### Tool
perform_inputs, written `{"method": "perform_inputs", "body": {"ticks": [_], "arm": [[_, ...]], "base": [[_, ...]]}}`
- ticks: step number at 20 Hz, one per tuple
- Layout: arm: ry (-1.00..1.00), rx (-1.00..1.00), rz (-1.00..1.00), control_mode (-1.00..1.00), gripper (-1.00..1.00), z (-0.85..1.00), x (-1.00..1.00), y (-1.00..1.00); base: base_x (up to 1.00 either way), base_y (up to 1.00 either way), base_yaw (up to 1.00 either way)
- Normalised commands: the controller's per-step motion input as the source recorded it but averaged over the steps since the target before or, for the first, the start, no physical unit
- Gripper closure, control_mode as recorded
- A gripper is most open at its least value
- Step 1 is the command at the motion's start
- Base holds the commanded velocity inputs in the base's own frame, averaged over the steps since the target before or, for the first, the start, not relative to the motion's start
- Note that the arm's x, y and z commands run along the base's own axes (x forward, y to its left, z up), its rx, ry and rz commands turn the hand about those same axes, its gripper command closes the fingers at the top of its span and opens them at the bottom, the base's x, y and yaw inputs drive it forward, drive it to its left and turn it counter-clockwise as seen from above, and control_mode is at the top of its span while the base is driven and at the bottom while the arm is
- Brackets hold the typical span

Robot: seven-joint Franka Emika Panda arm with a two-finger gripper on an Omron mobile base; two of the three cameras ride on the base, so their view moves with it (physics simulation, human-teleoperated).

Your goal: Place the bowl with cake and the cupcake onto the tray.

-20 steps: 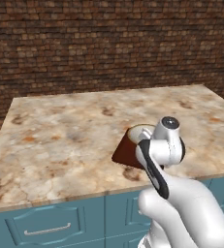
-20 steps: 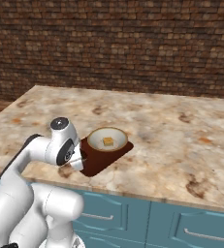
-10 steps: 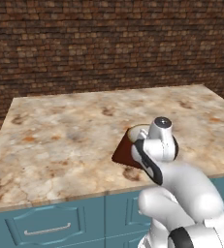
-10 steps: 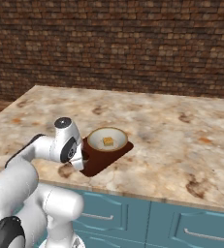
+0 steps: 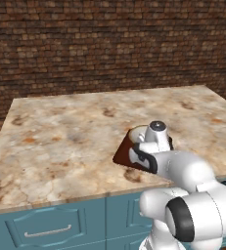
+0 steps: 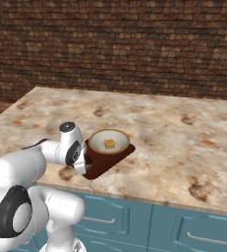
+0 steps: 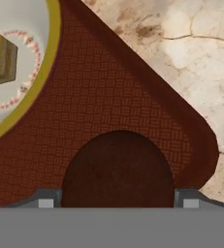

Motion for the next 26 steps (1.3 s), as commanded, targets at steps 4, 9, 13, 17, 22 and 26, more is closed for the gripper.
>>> {"method": "perform_inputs", "body": {"ticks": [4, 9, 13, 17, 22, 26], "arm": [[-0.03, 0.0, -0.05, -1.0, 1.0, -0.44, 0.08, 0.0], [-0.02, 0.0, -0.04, -1.0, 1.0, -0.31, 0.09, 0.0], [-0.01, 0.0, -0.03, -1.0, -1.0, -0.24, 0.02, 0.0], [0.0, 0.0, -0.01, -1.0, -1.0, -0.04, -0.01, -0.1], [-0.01, 0.01, -0.01, -1.0, -1.0, 0.01, -0.09, -0.05], [0.0, 0.0, 0.0, -1.0, -1.0, 0.03, -0.07, 0.05]], "base": [[0.0, 0.0, 0.0], [0.0, 0.0, 0.0], [0.0, 0.0, 0.0], [0.0, 0.0, 0.0], [0.0, 0.0, 0.0], [0.0, 0.0, 0.0]]}}
